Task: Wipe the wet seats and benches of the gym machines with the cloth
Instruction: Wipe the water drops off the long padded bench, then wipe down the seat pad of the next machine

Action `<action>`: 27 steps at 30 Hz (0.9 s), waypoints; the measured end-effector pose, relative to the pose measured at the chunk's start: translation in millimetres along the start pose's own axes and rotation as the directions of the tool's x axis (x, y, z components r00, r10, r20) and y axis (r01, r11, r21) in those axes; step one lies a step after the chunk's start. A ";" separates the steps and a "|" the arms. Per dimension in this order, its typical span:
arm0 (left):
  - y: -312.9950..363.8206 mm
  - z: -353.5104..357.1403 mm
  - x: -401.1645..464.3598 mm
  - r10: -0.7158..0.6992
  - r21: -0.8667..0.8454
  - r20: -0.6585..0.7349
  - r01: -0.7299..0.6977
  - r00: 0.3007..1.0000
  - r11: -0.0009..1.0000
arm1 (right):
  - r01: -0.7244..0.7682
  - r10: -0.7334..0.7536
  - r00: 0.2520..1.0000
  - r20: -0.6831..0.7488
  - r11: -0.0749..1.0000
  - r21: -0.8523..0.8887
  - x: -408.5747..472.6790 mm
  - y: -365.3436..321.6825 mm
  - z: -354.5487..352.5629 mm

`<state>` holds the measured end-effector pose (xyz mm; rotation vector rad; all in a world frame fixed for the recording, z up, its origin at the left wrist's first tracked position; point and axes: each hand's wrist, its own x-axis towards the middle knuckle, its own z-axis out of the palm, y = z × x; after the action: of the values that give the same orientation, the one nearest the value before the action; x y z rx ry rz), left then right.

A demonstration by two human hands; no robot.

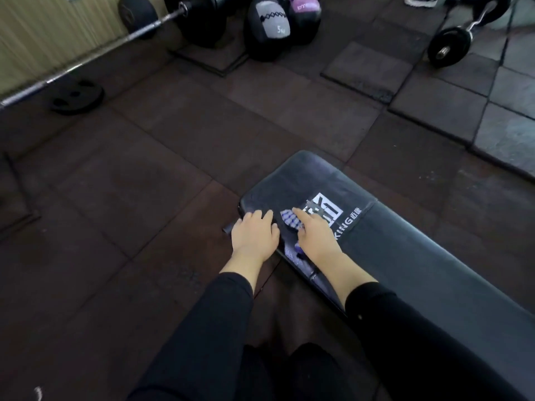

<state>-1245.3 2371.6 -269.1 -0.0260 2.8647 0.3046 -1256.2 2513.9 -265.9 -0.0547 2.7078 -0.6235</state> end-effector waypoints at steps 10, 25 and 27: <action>50.1 -127.6 -128.1 -0.067 0.044 0.129 0.061 0.989 0.997 | -0.070 0.074 0.993 0.097 0.997 -0.045 -136.9 -43.3 -105.3; 48.4 -246.7 -231.5 -0.221 -0.035 0.050 0.223 0.974 0.974 | 0.111 -0.099 0.986 0.134 0.990 -0.085 -210.8 -140.3 -172.9; 32.5 -256.5 -233.9 -0.239 -0.040 0.036 0.240 0.970 0.970 | 0.133 -0.117 0.982 0.150 0.986 -0.101 -207.6 -160.4 -169.8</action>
<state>-1086.1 2347.5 40.0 -0.3698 2.7849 0.3159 -1129.2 2464.0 15.2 -0.2897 2.6112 -0.4838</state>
